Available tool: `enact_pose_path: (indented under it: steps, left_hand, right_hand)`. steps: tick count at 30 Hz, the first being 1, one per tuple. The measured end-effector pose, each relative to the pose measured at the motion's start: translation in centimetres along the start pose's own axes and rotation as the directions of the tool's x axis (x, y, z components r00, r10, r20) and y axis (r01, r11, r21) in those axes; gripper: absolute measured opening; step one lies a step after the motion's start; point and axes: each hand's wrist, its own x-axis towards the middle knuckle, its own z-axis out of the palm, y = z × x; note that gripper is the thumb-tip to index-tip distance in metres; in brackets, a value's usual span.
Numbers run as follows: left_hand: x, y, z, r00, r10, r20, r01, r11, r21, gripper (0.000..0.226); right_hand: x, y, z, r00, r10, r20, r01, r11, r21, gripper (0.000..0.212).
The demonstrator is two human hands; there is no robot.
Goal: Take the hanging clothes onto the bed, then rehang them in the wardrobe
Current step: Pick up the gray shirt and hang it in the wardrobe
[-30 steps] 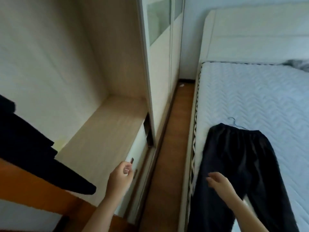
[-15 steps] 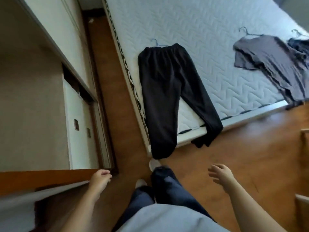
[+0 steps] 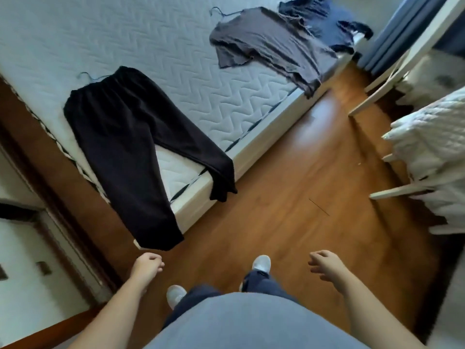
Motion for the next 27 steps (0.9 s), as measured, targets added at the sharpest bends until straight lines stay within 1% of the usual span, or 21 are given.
enact_pose_path:
  steps: [1, 3, 6, 8, 10, 11, 13, 16, 18, 22, 24, 26, 27]
  left_hand:
    - [-0.3, 2.0, 2.4, 0.999, 0.019, 0.040, -0.021, 0.998, 0.051, 0.016]
    - [-0.9, 6.4, 7.3, 0.990, 0.059, 0.128, -0.079, 0.985, 0.151, 0.021]
    - [-2.0, 12.7, 13.8, 0.948, 0.181, 0.263, -0.255, 0.923, 0.288, 0.015]
    - [-2.4, 16.6, 16.9, 0.901, 0.276, 0.335, -0.389, 0.854, 0.345, 0.017]
    - [-2.4, 20.3, 18.6, 0.877, 0.325, 0.355, -0.458, 0.791, 0.405, 0.018]
    - [-2.0, 21.7, 19.2, 0.880, 0.328, 0.345, -0.455, 0.789, 0.412, 0.018]
    - [-0.7, 23.8, 19.9, 0.907, 0.286, 0.309, -0.397, 0.825, 0.403, 0.017]
    - [2.2, 26.5, 21.0, 0.952, 0.189, 0.242, -0.264, 0.907, 0.328, 0.022]
    - [3.7, 28.8, 22.0, 0.973, 0.130, 0.190, -0.179, 0.947, 0.267, 0.024]
    - [6.4, 35.4, 24.6, 0.985, 0.028, 0.167, -0.056, 0.984, 0.166, 0.026]
    - [7.6, 39.9, 26.0, 0.985, -0.019, 0.169, -0.003, 0.992, 0.129, 0.027]
    - [8.7, 44.7, 27.5, 0.986, -0.009, 0.169, -0.012, 0.992, 0.124, 0.026]
    - [9.4, 47.3, 28.3, 0.983, 0.027, 0.183, -0.052, 0.990, 0.131, 0.023]
  right_hand:
    - [0.6, 0.4, -2.3, 1.000, -0.014, -0.014, 0.014, 1.000, 0.019, 0.016]
    - [1.7, 1.9, -6.9, 0.995, -0.023, -0.098, 0.031, 0.996, 0.078, 0.014]
    - [2.7, 5.0, -12.4, 0.974, 0.056, -0.220, -0.025, 0.990, 0.140, 0.021]
    - [3.3, 6.7, -14.5, 0.962, 0.127, -0.242, -0.085, 0.980, 0.177, 0.024]
    - [4.3, 7.6, -15.5, 0.962, 0.180, -0.203, -0.137, 0.968, 0.210, 0.022]
    - [4.8, 7.5, -15.7, 0.963, 0.205, -0.177, -0.163, 0.960, 0.226, 0.019]
    - [6.3, 7.1, -16.0, 0.961, 0.254, -0.112, -0.217, 0.940, 0.264, 0.017]
    - [9.4, 4.9, -16.9, 0.951, 0.309, -0.024, -0.288, 0.909, 0.302, 0.017]
    - [12.2, 2.1, -18.6, 0.952, 0.307, -0.008, -0.291, 0.908, 0.301, 0.014]
    - [19.0, -6.1, -24.6, 0.965, 0.257, -0.053, -0.237, 0.940, 0.247, 0.016]
    - [22.3, -11.2, -27.9, 0.975, 0.208, -0.075, -0.194, 0.967, 0.167, 0.019]
    - [25.3, -17.1, -31.0, 0.990, 0.122, -0.077, -0.116, 0.990, 0.076, 0.018]
    - [26.9, -20.1, -32.4, 0.994, 0.072, -0.088, -0.069, 0.997, 0.036, 0.017]
